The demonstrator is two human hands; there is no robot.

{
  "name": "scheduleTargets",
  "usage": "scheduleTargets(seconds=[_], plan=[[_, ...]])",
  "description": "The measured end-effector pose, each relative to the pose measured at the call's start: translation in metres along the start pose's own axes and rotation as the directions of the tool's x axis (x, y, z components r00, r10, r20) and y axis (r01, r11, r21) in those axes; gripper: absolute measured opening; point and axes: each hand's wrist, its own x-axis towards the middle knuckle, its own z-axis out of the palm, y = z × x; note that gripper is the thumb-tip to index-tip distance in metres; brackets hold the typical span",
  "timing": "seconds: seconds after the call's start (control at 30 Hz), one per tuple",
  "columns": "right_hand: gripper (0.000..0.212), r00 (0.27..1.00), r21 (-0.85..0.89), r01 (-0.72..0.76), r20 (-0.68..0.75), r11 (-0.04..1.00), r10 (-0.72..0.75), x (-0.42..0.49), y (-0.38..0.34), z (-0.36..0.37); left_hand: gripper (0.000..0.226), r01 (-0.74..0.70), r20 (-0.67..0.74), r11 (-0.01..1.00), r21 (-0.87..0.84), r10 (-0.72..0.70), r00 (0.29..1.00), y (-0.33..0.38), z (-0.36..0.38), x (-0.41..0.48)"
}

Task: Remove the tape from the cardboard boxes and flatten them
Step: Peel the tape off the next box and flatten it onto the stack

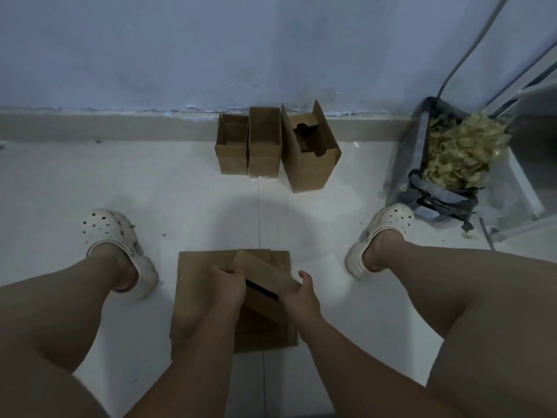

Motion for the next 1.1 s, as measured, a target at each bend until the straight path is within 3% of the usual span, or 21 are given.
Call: scheduleTargets(seconds=[0.07, 0.13, 0.23, 0.3, 0.4, 0.5, 0.6, 0.67, 0.77, 0.87, 0.97, 1.1], plan=[[0.074, 1.0, 0.033, -0.024, 0.0, 0.999, 0.024, 0.0, 0.005, -0.003, 0.018, -0.037, 0.007, 0.999, 0.005, 0.036, 0.999, -0.003, -0.001, 0.0], [0.062, 0.999, 0.056, -0.023, -0.038, 0.998, 0.025, 0.001, 0.006, -0.004, 0.018, -0.064, 0.022, 0.996, 0.065, 0.062, 0.998, -0.003, -0.003, 0.001], [0.04, 0.996, -0.047, -0.02, -0.085, 0.999, 0.016, 0.004, 0.001, -0.001, 0.044, -0.08, 0.045, 0.989, 0.126, 0.074, 0.996, 0.0, -0.009, 0.002], [0.043, 0.995, -0.045, -0.04, -0.092, 0.998, 0.036, 0.005, 0.002, 0.001, 0.043, -0.115, 0.042, 0.985, 0.126, 0.111, 0.993, -0.003, -0.012, 0.005], [0.055, 0.999, 0.038, 0.012, -0.043, 0.999, -0.01, 0.01, 0.008, -0.001, 0.007, -0.187, 0.088, 0.978, 0.087, 0.18, 0.98, -0.005, -0.013, 0.006], [0.078, 0.998, -0.002, 0.067, 0.011, 0.998, -0.067, 0.012, 0.011, 0.006, 0.024, -0.335, 0.187, 0.94, 0.069, 0.318, 0.929, -0.001, -0.014, 0.009], [0.05, 0.983, -0.017, 0.014, -0.181, 1.0, -0.016, 0.019, 0.014, 0.009, 0.039, -0.473, 0.3, 0.852, 0.224, 0.401, 0.865, 0.006, -0.013, 0.011], [0.05, 0.956, 0.103, -0.092, -0.267, 0.99, 0.117, 0.023, 0.011, 0.007, 0.05, -0.521, 0.352, 0.793, 0.318, 0.411, 0.841, 0.009, -0.012, 0.014], [0.066, 0.944, 0.164, -0.156, -0.265, 0.974, 0.196, 0.028, 0.007, 0.008, 0.054, -0.528, 0.341, 0.746, 0.406, 0.412, 0.845, 0.012, -0.008, 0.016], [0.061, 0.964, 0.018, -0.117, -0.24, 0.993, 0.118, 0.03, 0.005, 0.007, 0.03, -0.49, 0.284, 0.732, 0.473, 0.4, 0.871, 0.012, -0.004, 0.021], [0.056, 0.975, 0.026, -0.066, -0.209, 0.997, 0.07, 0.033, 0.003, 0.001, 0.022, -0.409, 0.223, 0.765, 0.498, 0.343, 0.913, 0.01, 0.001, 0.025], [0.063, 0.974, -0.149, -0.019, -0.227, 0.989, -0.016, 0.029, -0.004, -0.002, 0.058, -0.331, 0.19, 0.8, 0.501, 0.271, 0.944, 0.004, 0.011, 0.018]])
